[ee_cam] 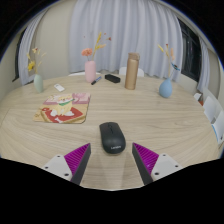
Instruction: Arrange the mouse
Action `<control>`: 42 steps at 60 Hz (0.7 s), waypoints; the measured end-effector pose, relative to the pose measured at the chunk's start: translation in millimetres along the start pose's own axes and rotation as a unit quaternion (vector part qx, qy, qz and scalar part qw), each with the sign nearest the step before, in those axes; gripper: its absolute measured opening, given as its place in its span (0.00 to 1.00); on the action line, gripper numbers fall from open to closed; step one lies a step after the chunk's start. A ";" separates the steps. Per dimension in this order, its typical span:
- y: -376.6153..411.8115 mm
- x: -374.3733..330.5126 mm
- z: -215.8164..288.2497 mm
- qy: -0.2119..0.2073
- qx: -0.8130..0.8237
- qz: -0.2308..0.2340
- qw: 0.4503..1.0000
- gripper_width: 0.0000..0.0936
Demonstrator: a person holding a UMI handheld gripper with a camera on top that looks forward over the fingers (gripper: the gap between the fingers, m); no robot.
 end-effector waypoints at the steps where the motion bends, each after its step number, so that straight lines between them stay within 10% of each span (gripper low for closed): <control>1: -0.2 3.1 -0.2 0.001 0.001 0.000 1.000 0.91; 37: 2.4 66.0 13.5 0.015 0.019 0.018 1.000 0.90; 42: 2.4 68.7 13.7 0.013 0.018 0.020 1.000 0.75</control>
Point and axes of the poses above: the point between the fingertips, and its own axes, seen from behind it with the camera up: y to the left, z up, x forward, the way the camera looks, the point moved 6 cm from there along -x, backward, against the way the camera looks, and after that the axes turned 12 degrees about -y, right-handed, at the moved point
